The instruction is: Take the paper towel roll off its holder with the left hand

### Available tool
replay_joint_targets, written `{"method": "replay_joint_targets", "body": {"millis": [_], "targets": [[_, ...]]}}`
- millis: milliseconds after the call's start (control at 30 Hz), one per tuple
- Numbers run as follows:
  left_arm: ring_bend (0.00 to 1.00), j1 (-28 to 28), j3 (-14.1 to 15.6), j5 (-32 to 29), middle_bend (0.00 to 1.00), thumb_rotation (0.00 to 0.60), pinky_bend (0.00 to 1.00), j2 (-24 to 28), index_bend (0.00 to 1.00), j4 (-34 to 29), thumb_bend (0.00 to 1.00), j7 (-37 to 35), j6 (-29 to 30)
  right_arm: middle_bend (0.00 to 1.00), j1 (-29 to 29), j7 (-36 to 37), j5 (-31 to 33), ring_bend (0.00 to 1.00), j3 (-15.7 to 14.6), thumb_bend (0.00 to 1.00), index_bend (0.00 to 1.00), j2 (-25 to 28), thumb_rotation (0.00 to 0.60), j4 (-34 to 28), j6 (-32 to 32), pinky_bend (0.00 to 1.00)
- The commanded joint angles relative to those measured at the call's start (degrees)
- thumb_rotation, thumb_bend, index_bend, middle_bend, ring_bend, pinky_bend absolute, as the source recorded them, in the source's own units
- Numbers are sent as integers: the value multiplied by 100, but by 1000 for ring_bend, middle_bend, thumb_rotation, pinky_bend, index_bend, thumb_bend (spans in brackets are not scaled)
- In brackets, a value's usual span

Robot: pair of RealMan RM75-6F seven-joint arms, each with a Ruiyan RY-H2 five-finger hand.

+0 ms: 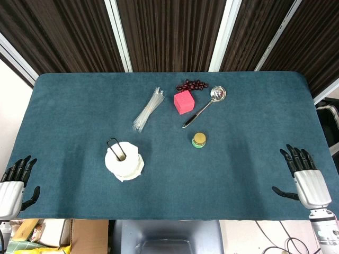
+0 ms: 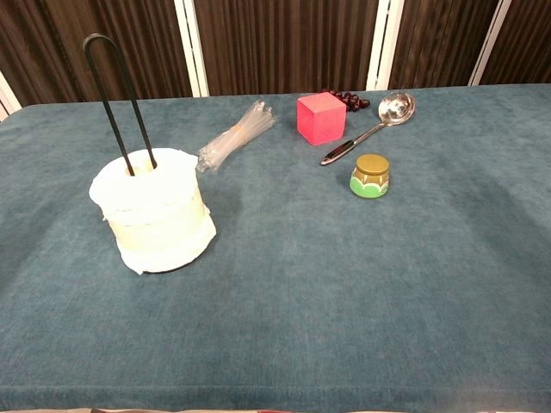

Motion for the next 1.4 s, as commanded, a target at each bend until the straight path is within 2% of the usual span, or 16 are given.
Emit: {"method": "replay_joint_targets", "body": {"millis": [33,300,567,700,733,967,1400], "targets": [[0,-5,36,44,0,600,170,4,17,19,460,23,-37,0,-33,38,-53,0,-9,158,0,-33,600,42,73,0],[0,-49,102,89,0,600,139,65,0,-3,460,-102,-216,0,-17,139,-103,0,-101,158,0,20,600,5,-50,0],[0,-291,311,488,0,600,120,12,0,-38,398,-978,-666,0,1,259,-291,0,-251,159,0,132,600,-62,-136,0],[0,-462,346,609,0,600,111,-339,0,27,365,-1286,-919,0,-15,394,-356,0,-277,158,0,167,600,-69,-80,0],[0,-619,207,530,0,600,109,-509,0,80,360,-1367,-1068,0,-16,430,-378,0,-285,159,0,181,600,-67,-70,0],[0,-908,-115,294,0,600,102,-1559,0,639,352,-2015,-1215,0,-10,638,-487,0,-350,159,0,278,600,-86,-64,0],[0,-1197,-429,-178,0,600,102,-2647,0,1083,349,-2115,-1407,0,-30,813,-562,0,-372,159,0,339,600,-91,24,0]]}}
